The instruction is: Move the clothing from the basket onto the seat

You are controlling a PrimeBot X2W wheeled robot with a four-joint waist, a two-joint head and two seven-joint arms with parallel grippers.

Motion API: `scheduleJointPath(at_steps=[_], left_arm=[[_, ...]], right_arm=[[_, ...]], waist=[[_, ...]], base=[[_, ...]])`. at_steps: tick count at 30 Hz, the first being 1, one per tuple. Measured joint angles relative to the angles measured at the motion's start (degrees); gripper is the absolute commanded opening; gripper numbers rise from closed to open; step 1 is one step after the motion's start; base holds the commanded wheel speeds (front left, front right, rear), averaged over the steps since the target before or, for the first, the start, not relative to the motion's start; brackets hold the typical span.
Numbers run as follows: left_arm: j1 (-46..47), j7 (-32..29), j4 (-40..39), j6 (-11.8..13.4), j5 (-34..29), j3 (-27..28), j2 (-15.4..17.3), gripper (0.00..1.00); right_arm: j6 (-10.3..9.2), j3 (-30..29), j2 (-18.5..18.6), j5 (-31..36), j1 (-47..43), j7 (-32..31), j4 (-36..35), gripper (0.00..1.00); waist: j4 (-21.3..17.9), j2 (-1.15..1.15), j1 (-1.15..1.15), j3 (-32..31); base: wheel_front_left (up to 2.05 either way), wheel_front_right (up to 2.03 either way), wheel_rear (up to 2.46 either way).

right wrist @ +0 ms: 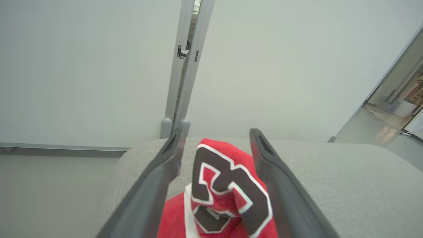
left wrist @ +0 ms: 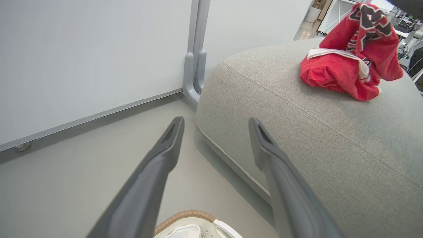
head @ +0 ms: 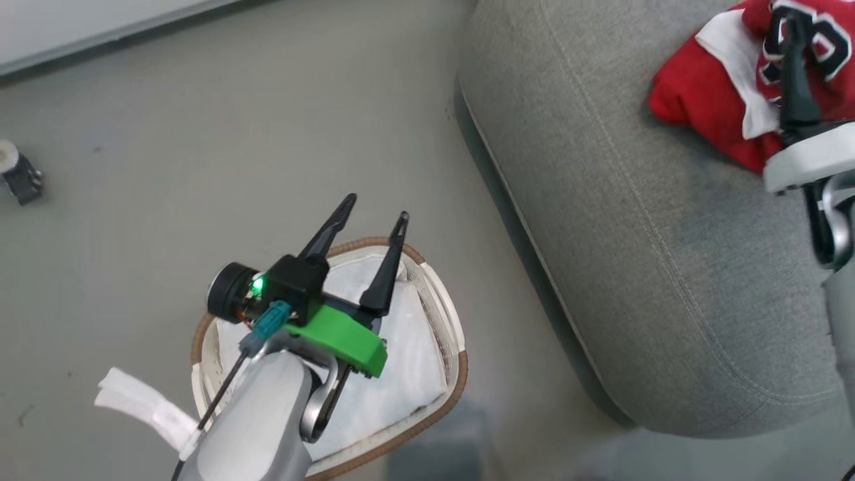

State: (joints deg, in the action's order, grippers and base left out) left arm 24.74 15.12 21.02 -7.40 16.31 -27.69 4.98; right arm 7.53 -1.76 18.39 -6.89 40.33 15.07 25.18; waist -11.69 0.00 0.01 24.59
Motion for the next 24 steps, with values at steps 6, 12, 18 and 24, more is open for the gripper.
scheduleJointPath(at_steps=[6, 12, 18, 24], left_arm=[[-5.1, 0.0, -1.2, 0.0, -0.6, 5.7, -0.8, 1.0], [-9.1, 0.0, -1.8, 0.4, -3.9, 12.7, -1.4, 1.0], [-13.5, 0.0, -2.0, 1.3, -6.3, 18.5, -1.8, 1.0], [-17.7, 0.0, -1.8, 1.9, -6.9, 22.7, -2.0, 1.0]], right_arm=[[0.0, 8.0, -2.5, -4.2, -6.6, 0.0, -9.7, 1.0], [0.0, 11.1, -6.0, -5.6, -12.8, 0.0, -9.7, 1.0], [0.0, 11.5, -9.7, -5.7, -19.1, 0.0, -7.5, 1.0], [0.0, 9.3, -11.7, -5.6, -24.5, 0.0, -5.7, 1.0]], waist=[[0.6, 0.0, 0.0, -5.1], [3.6, 0.0, -0.01, -9.1], [8.1, 0.0, -0.01, -11.7], [12.0, 0.0, -0.01, -14.6]], base=[[0.0, 0.0, 0.0], [0.0, 0.0, 0.0], [0.0, 0.0, 0.0], [0.0, 0.0, 0.0]])
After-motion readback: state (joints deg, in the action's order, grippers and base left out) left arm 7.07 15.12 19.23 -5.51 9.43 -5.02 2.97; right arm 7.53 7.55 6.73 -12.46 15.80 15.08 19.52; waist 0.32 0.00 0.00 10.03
